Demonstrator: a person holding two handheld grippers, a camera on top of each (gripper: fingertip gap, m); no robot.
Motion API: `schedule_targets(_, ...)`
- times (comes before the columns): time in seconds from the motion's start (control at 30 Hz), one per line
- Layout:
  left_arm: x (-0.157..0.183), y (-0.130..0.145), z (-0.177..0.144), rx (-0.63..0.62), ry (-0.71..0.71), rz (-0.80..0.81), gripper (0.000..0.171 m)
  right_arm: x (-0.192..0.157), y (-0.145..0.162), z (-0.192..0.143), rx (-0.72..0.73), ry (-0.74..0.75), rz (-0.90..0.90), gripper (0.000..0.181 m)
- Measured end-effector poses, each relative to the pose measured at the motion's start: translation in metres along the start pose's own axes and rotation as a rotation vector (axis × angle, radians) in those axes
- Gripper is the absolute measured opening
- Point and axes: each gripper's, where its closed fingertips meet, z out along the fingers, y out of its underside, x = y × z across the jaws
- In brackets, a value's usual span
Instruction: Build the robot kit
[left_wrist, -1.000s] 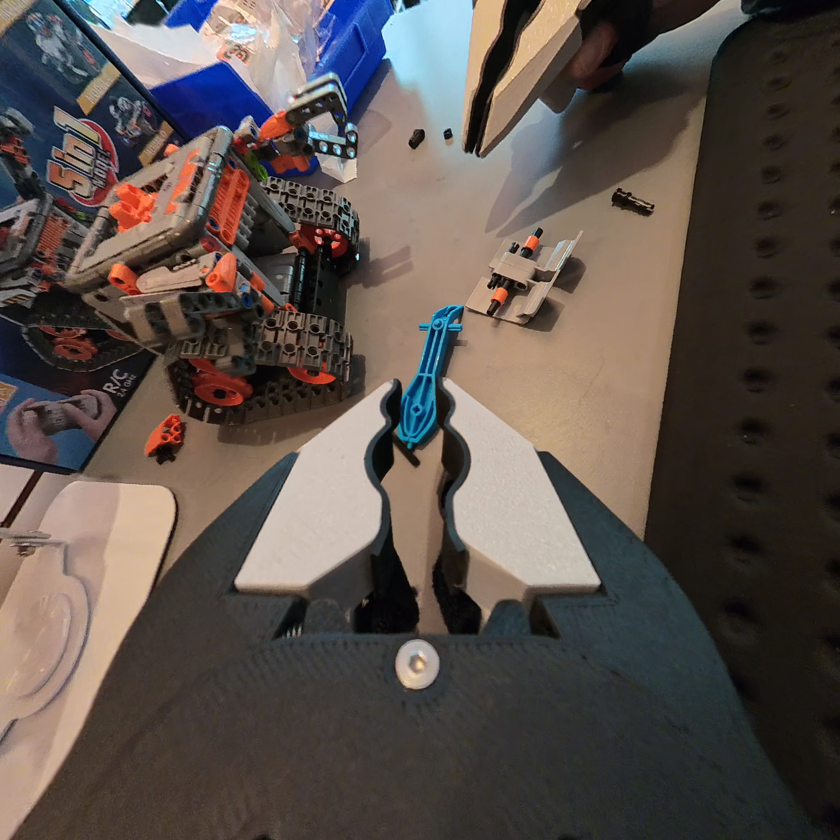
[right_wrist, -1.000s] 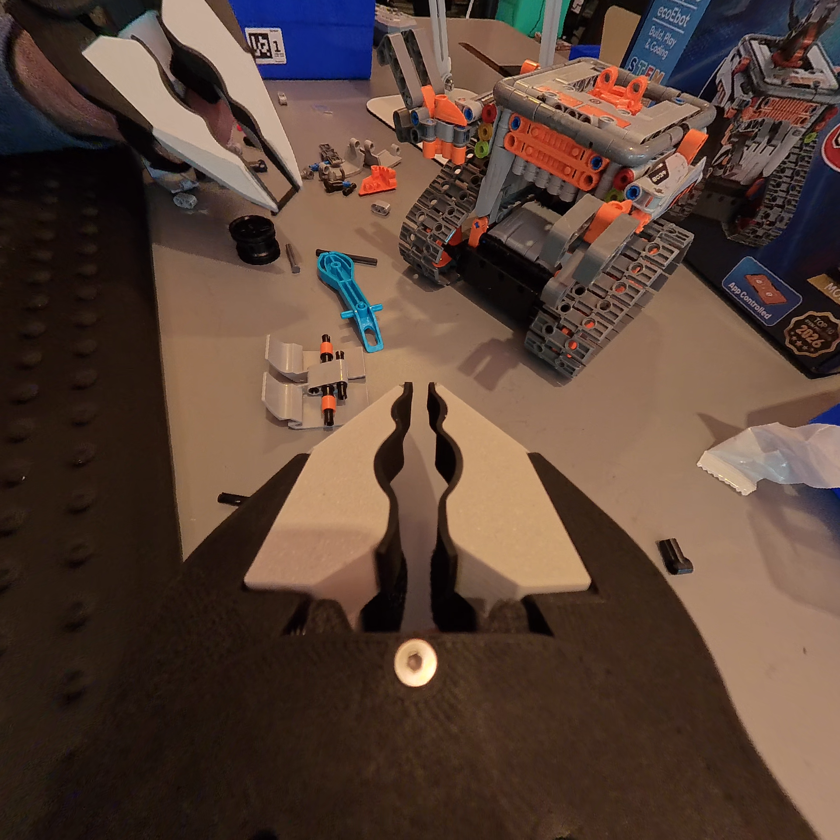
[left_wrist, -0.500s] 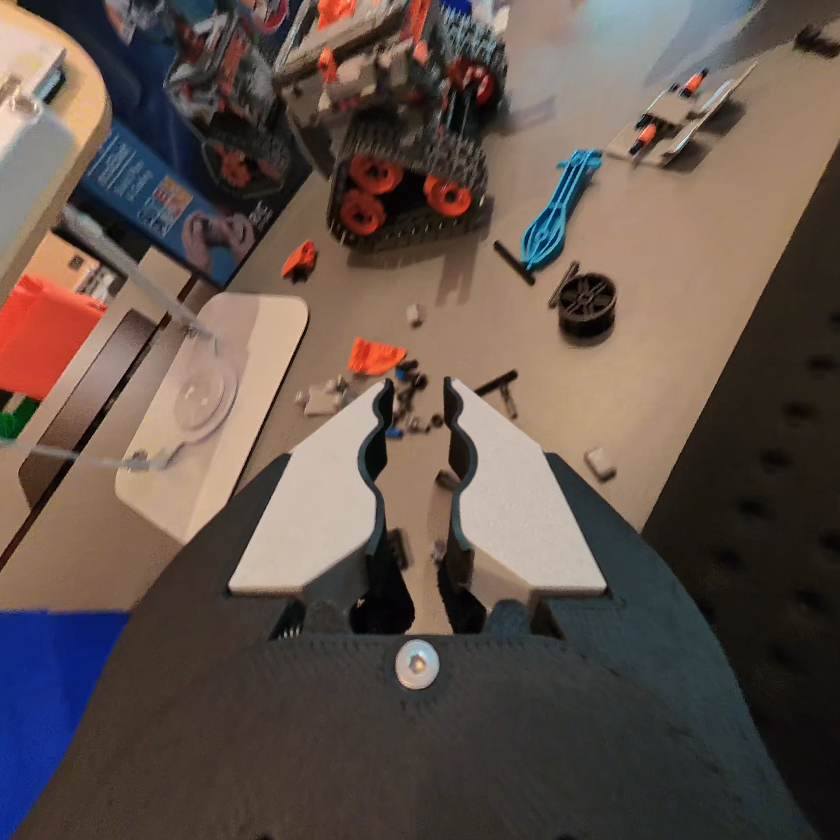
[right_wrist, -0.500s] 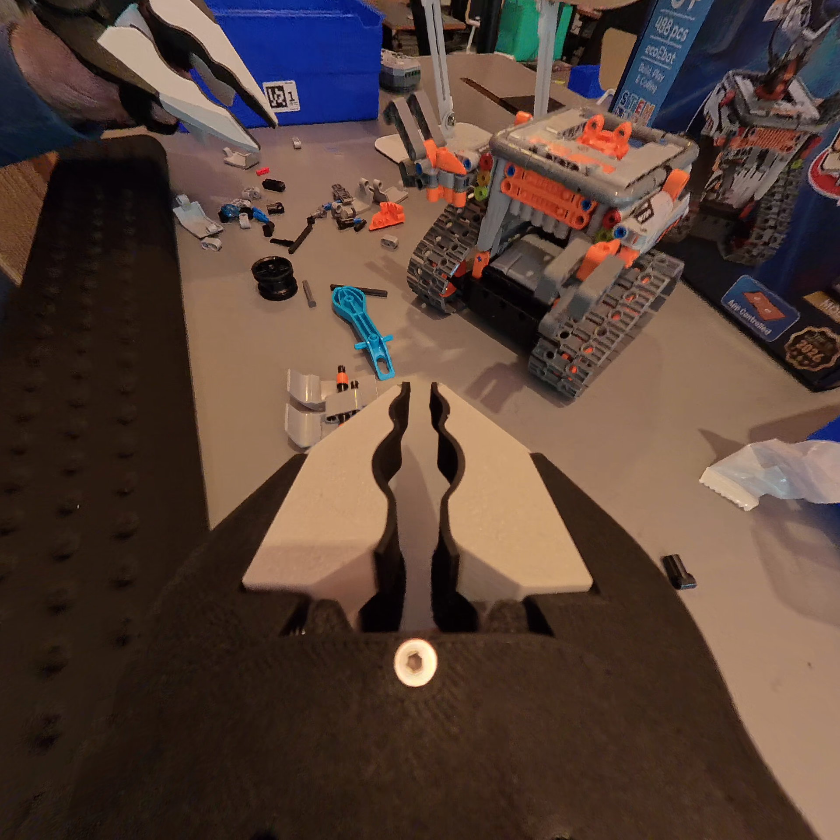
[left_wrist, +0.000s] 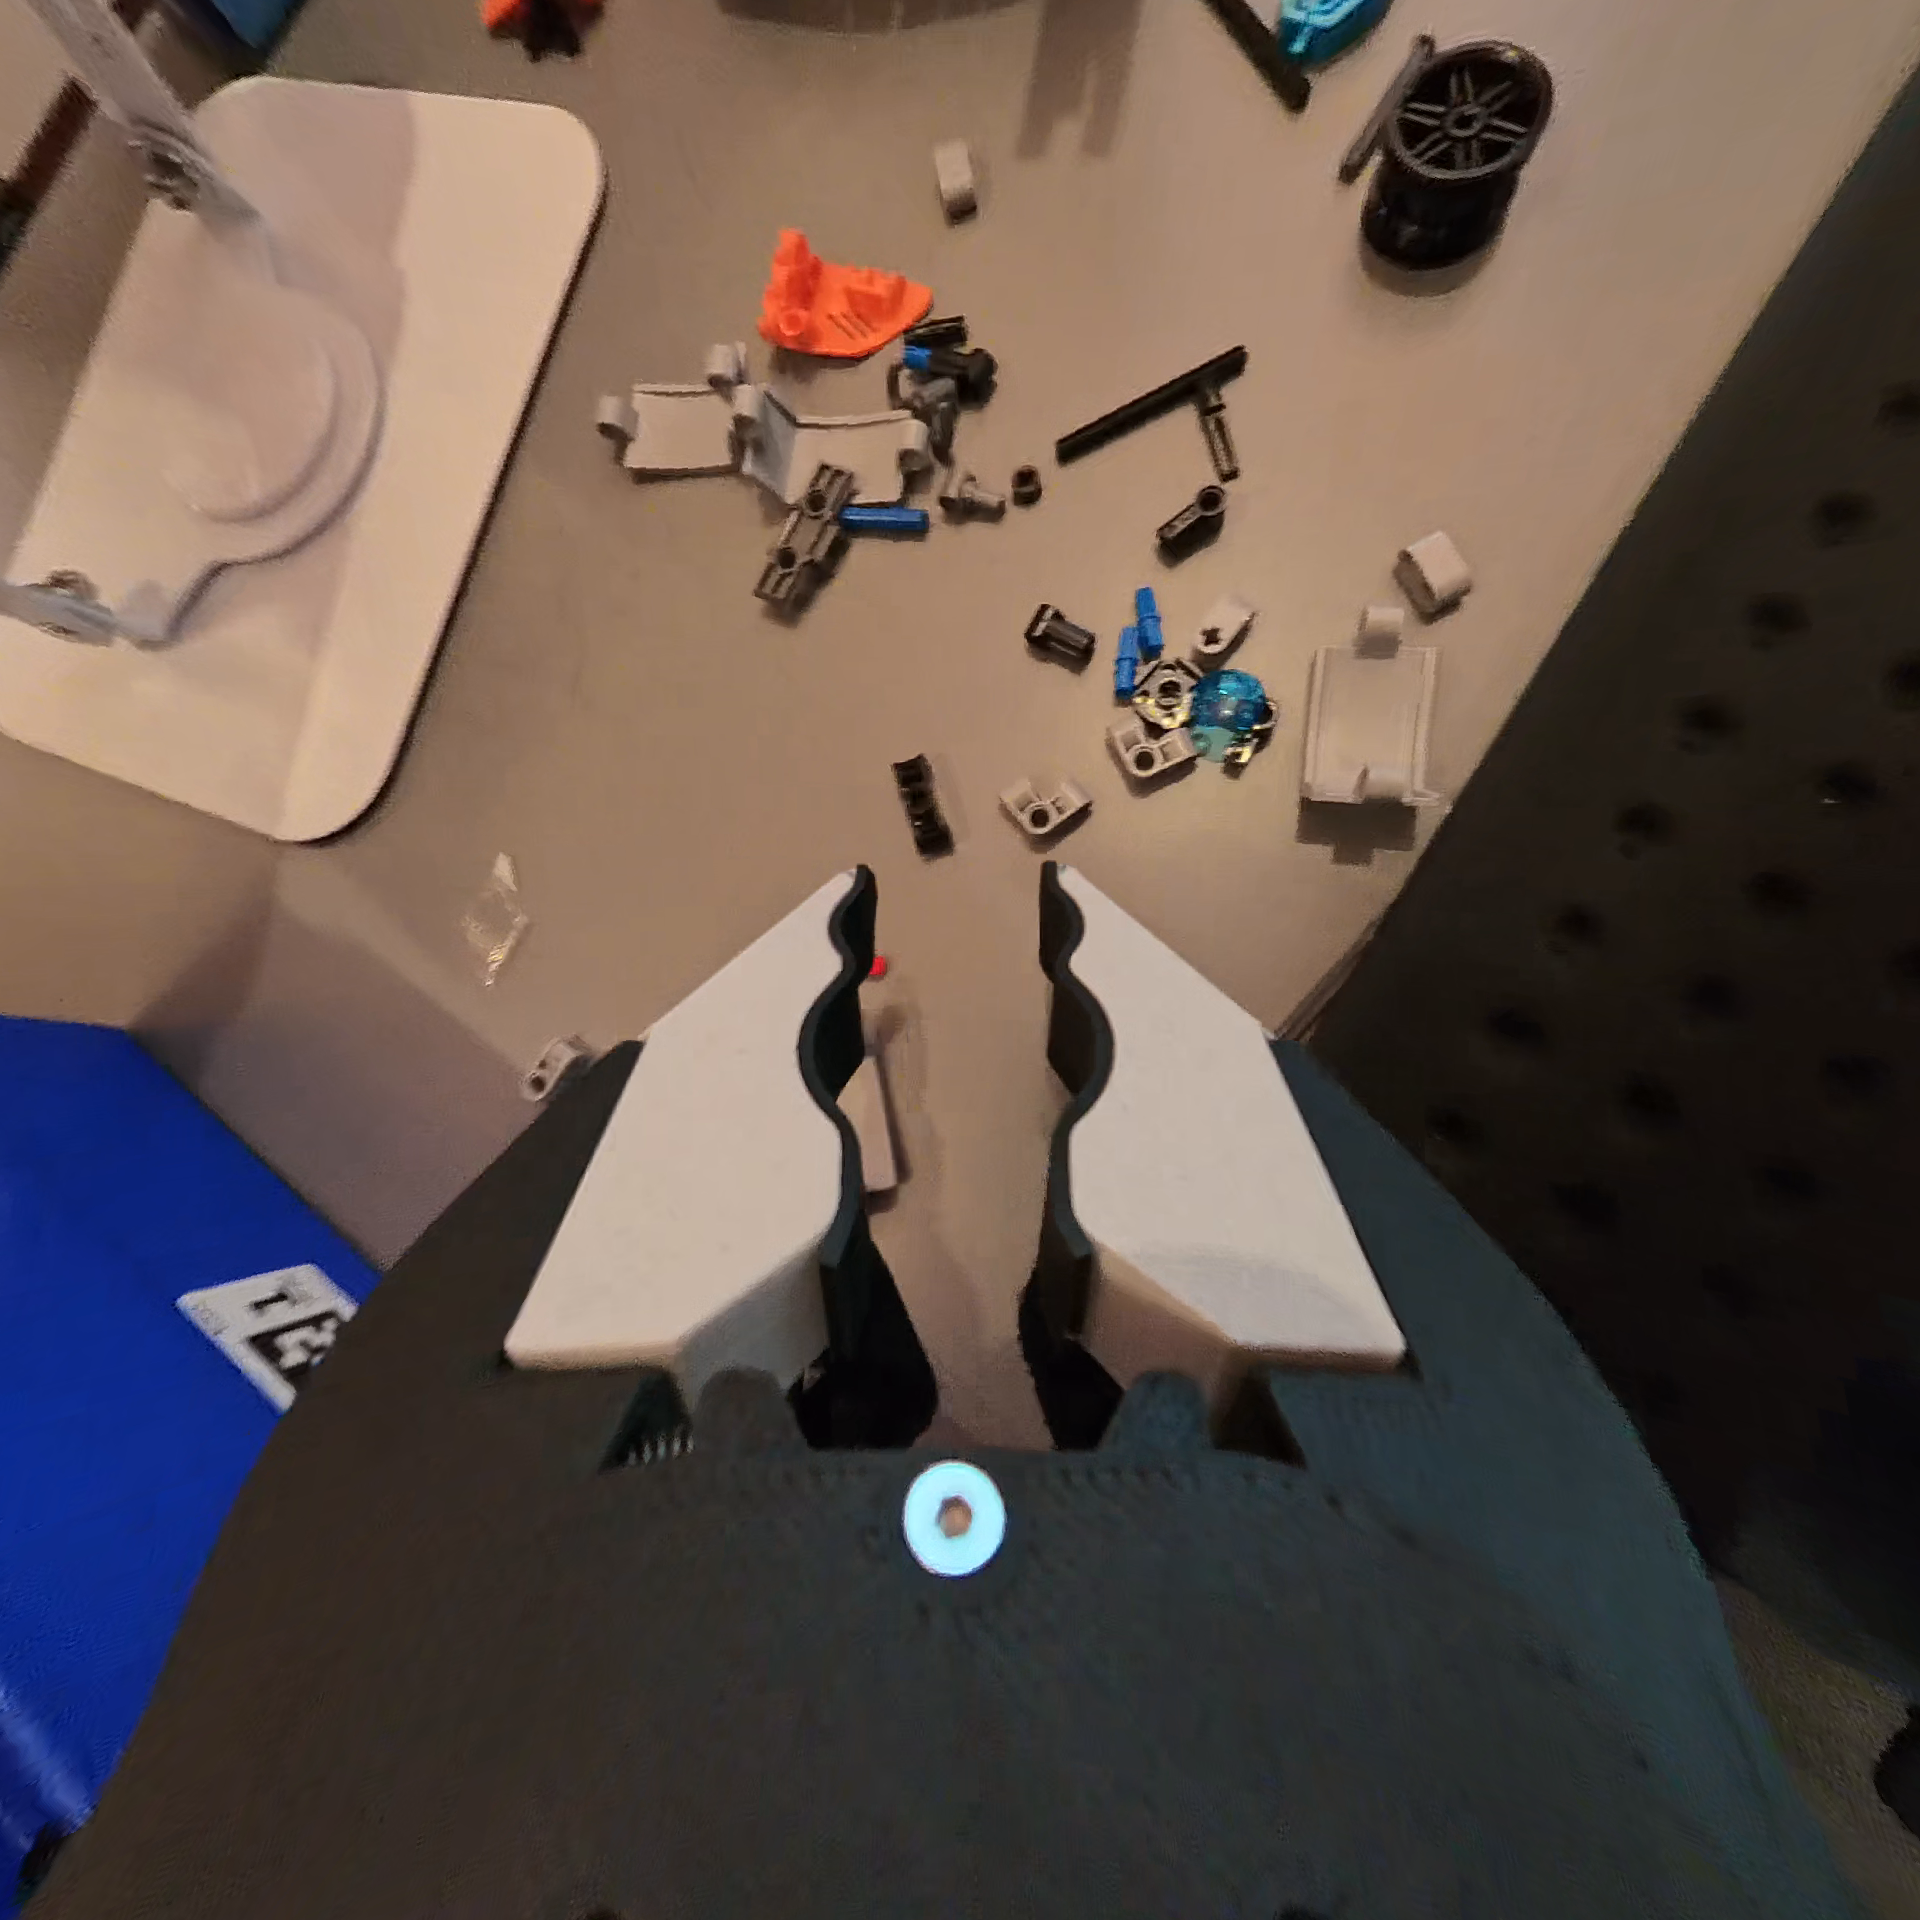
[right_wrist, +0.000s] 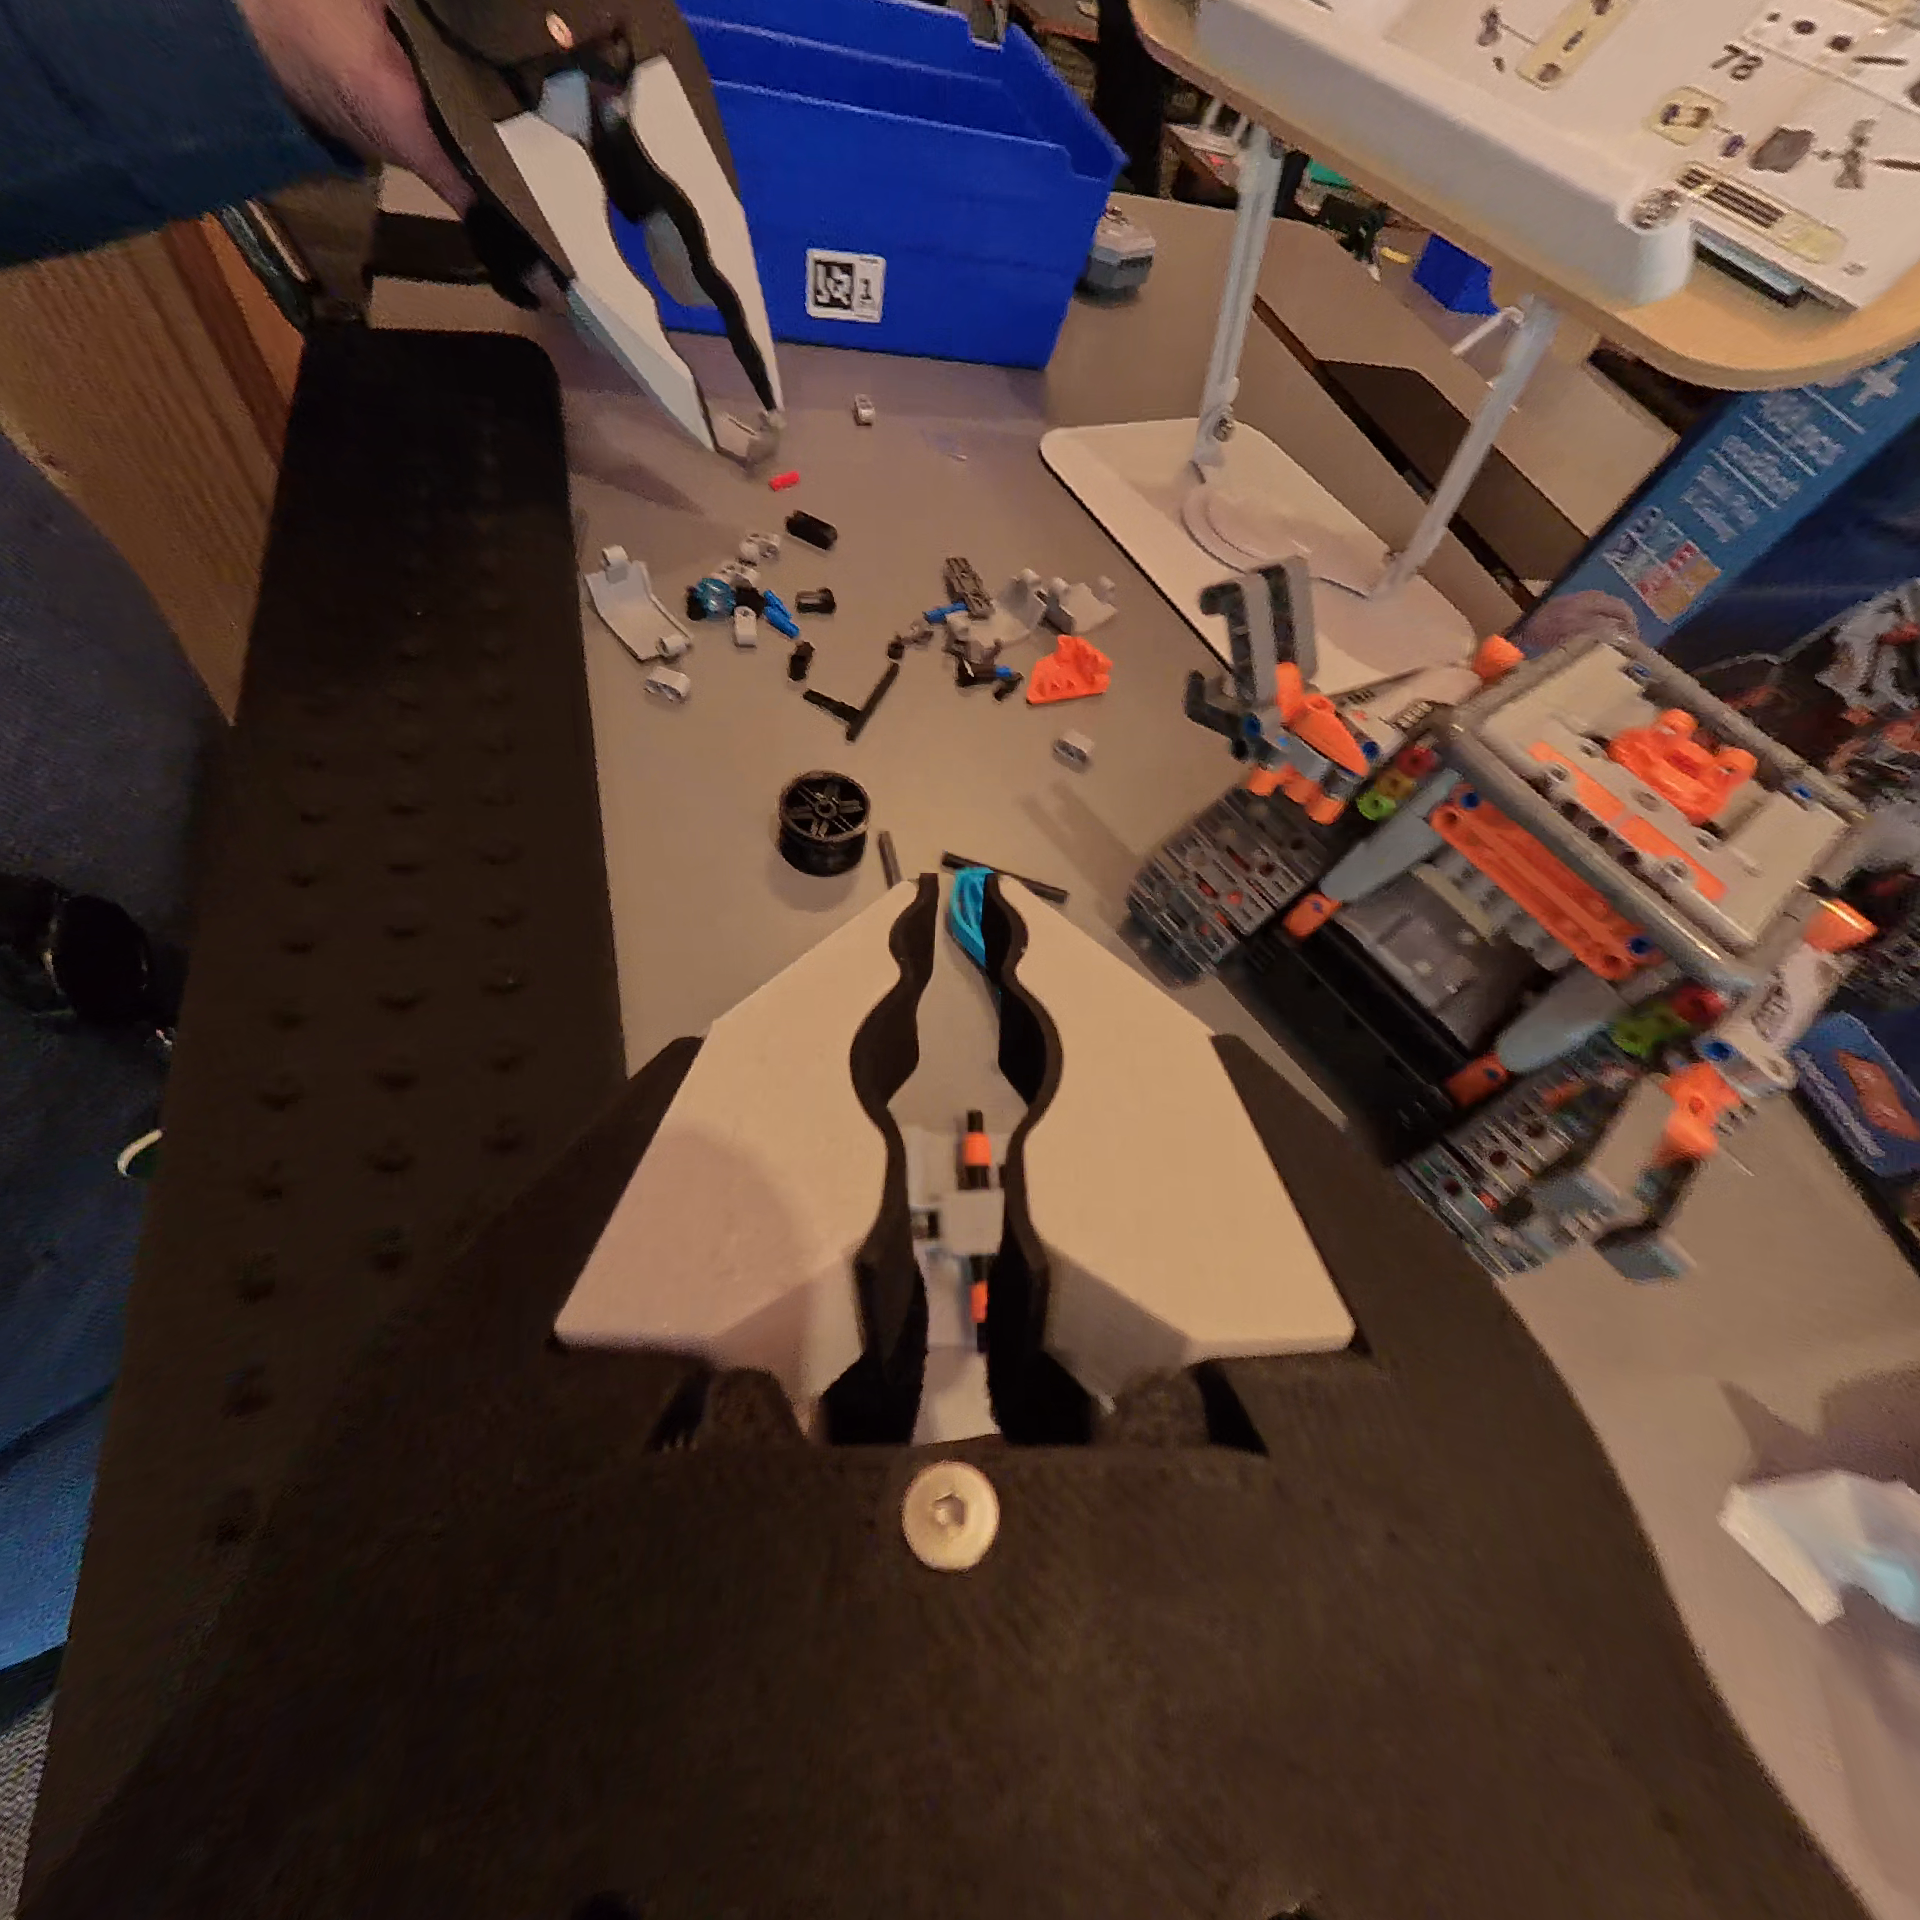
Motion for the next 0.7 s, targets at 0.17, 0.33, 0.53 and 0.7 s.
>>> schedule_targets(0.17, 0.015, 0.004, 0.019, -0.059, 0.065, 0.061, 0.027, -0.015, -0.008, 0.019, 0.032, -0.044, -0.003, 0.005)
schedule_targets(0.33, 0.034, -0.017, 0.023, -0.002, 0.141, 0.115, 0.027, -0.024, -0.007, 0.029, 0.024, -0.066, 0.005, 0.005)
schedule_targets(0.53, 0.057, -0.042, 0.040, 0.006, 0.215, 0.204, 0.023, -0.030, -0.009, 0.036, 0.035, -0.075, 0.008, 0.005)
schedule_targets(0.7, 0.062, -0.037, 0.054, -0.057, 0.258, 0.206, 0.008, -0.033, -0.011, 0.039, 0.043, -0.077, 0.006, 0.004)
